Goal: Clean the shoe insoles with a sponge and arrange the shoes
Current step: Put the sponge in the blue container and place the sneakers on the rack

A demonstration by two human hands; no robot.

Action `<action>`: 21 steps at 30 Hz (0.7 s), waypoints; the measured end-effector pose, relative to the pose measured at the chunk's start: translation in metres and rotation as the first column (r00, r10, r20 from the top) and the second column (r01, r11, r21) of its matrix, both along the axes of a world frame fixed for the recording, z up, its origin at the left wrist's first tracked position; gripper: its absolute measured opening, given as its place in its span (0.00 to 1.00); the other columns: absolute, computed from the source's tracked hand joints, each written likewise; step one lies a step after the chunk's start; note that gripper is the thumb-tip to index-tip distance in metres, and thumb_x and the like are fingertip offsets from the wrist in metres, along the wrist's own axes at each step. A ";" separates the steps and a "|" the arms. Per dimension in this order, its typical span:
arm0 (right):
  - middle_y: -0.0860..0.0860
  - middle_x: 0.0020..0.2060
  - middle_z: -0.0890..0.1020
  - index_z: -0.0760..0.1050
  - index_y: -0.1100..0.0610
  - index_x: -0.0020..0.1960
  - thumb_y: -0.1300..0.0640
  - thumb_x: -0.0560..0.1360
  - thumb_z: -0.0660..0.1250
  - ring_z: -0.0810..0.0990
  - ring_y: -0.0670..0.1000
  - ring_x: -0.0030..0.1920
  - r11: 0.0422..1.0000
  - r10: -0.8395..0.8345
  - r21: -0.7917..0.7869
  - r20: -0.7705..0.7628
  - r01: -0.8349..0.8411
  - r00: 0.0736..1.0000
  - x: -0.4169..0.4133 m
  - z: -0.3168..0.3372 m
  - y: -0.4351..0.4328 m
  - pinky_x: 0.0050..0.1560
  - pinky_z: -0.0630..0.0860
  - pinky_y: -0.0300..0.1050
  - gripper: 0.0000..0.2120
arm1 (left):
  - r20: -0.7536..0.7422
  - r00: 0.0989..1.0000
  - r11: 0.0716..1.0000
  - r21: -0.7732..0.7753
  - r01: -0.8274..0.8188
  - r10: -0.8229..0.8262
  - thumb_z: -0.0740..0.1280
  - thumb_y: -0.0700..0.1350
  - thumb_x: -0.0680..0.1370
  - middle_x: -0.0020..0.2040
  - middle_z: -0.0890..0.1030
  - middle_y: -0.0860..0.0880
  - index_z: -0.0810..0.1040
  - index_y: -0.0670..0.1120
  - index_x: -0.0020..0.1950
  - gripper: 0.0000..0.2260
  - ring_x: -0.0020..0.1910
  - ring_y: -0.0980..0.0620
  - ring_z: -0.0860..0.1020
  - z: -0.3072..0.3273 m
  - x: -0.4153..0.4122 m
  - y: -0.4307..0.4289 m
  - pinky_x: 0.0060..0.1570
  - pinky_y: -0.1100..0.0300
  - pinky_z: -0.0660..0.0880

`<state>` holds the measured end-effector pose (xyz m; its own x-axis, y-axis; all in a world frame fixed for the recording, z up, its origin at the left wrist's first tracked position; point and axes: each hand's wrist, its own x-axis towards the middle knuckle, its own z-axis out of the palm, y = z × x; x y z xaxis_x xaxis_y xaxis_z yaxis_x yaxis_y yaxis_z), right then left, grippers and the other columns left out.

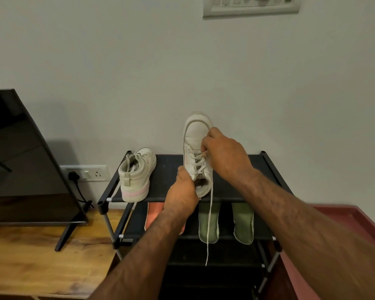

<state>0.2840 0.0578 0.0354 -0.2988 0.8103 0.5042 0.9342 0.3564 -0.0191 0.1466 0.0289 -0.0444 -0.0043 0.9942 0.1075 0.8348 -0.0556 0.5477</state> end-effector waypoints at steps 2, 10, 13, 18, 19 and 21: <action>0.53 0.56 0.74 0.76 0.55 0.55 0.57 0.80 0.68 0.78 0.53 0.39 1.000 -0.007 -0.011 0.026 0.008 1.000 0.004 0.002 0.000 0.42 0.82 0.52 0.05 | -0.023 1.000 1.000 -0.019 -0.007 0.007 0.65 0.40 0.81 0.71 0.74 0.40 0.56 0.39 0.77 0.28 0.62 0.39 0.79 0.001 0.001 -0.001 0.61 0.46 0.76; 0.52 0.54 0.74 0.76 0.54 0.55 0.56 0.82 0.67 0.77 0.53 0.41 0.996 0.005 -0.092 -0.018 -0.006 1.000 0.013 0.009 0.001 0.41 0.76 0.49 0.03 | 0.243 0.970 0.979 -0.199 0.037 0.013 0.65 0.41 0.79 0.63 0.76 0.45 0.56 0.43 0.77 0.29 0.57 0.45 0.76 0.030 -0.006 -0.010 0.54 0.52 0.73; 0.52 0.54 0.74 0.75 0.53 0.55 0.54 0.82 0.67 0.77 0.53 0.42 0.994 -0.007 -0.107 -0.022 0.005 1.000 0.017 0.010 0.000 0.41 0.75 0.49 0.04 | 0.075 0.996 0.985 0.161 -0.056 0.045 0.65 0.48 0.79 0.61 0.76 0.47 0.62 0.46 0.75 0.26 0.56 0.42 0.78 0.047 -0.012 -0.016 0.55 0.48 0.76; 0.54 0.56 0.73 0.74 0.54 0.60 0.52 0.82 0.66 0.77 0.53 0.42 0.994 -0.022 -0.106 0.028 0.025 0.999 0.014 0.015 -0.008 0.41 0.74 0.49 0.09 | -0.269 0.958 0.868 0.448 0.213 -0.097 0.62 0.48 0.84 0.55 0.76 0.47 0.78 0.49 0.64 0.11 0.46 0.44 0.79 0.066 -0.006 0.002 0.43 0.46 0.78; 0.54 0.57 0.73 0.74 0.55 0.61 0.51 0.83 0.65 0.76 0.53 0.42 0.993 -0.025 -0.111 0.047 0.030 0.999 0.013 0.016 -0.010 0.40 0.72 0.48 0.10 | -0.326 0.941 0.862 0.448 0.237 -0.089 0.64 0.48 0.83 0.55 0.76 0.48 0.79 0.49 0.63 0.10 0.44 0.44 0.79 0.066 -0.006 0.007 0.41 0.46 0.78; 0.55 0.58 0.73 0.73 0.56 0.63 0.52 0.83 0.64 0.75 0.52 0.41 0.992 -0.026 -0.125 0.062 0.034 0.998 0.015 0.019 -0.012 0.40 0.71 0.48 0.11 | -0.423 0.903 0.845 0.457 0.278 -0.069 0.67 0.46 0.81 0.54 0.75 0.47 0.80 0.47 0.60 0.09 0.40 0.44 0.78 0.063 -0.007 0.013 0.36 0.49 0.77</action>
